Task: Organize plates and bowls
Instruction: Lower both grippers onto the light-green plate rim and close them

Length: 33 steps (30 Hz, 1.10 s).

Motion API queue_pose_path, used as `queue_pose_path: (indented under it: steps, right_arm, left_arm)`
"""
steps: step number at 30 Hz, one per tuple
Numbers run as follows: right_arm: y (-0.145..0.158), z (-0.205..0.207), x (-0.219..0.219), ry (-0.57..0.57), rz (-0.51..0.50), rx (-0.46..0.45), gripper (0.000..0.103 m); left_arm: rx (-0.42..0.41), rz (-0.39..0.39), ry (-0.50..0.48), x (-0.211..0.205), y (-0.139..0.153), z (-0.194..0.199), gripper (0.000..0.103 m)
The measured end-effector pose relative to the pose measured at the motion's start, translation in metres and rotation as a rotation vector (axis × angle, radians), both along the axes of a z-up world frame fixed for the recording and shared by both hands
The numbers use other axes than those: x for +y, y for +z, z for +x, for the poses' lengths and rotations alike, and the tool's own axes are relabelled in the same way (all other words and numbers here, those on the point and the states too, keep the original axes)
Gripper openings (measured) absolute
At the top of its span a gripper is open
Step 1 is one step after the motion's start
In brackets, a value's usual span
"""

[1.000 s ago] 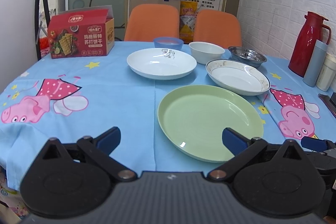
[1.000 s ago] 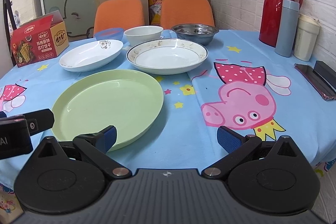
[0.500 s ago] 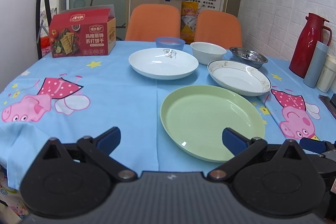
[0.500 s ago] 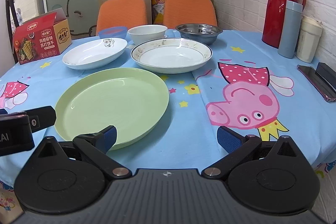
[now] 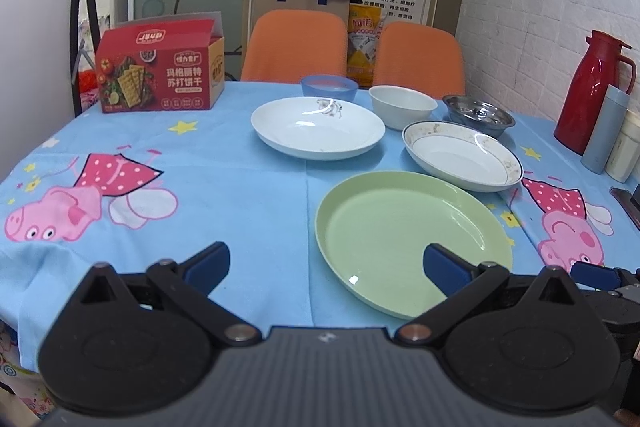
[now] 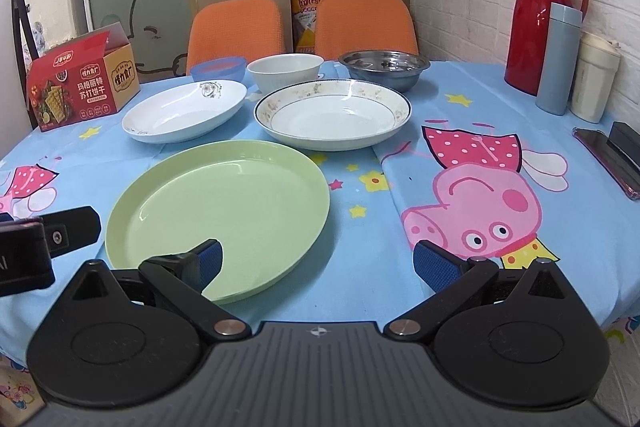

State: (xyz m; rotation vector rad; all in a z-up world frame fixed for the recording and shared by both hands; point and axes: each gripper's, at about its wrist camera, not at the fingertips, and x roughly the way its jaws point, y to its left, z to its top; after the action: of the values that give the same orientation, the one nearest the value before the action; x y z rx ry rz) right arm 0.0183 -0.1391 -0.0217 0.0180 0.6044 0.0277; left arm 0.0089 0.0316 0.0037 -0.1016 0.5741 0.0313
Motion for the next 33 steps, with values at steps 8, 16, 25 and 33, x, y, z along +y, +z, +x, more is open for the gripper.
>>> queue_pose_path:
  steps: [8, 16, 25, 33]
  right_arm:
    - [-0.008, 0.024, 0.000, 0.042, 0.040, 0.041, 0.103]
    - [-0.020, 0.052, 0.013, 0.099, 0.014, 0.101, 0.103]
    - [-0.027, 0.048, 0.001, 0.179, -0.009, 0.040, 0.103]
    - [-0.021, 0.049, 0.007, 0.200, -0.025, 0.035, 0.103]
  left_arm:
    - [0.069, -0.053, -0.004, 0.018, -0.010, 0.034, 0.102]
    - [0.154, -0.101, -0.030, 0.030, -0.026, 0.072, 0.102]
    - [0.206, -0.117, -0.134, 0.030, -0.037, 0.091, 0.102]
    - [0.190, -0.129, -0.236, 0.025, -0.039, 0.096, 0.095]
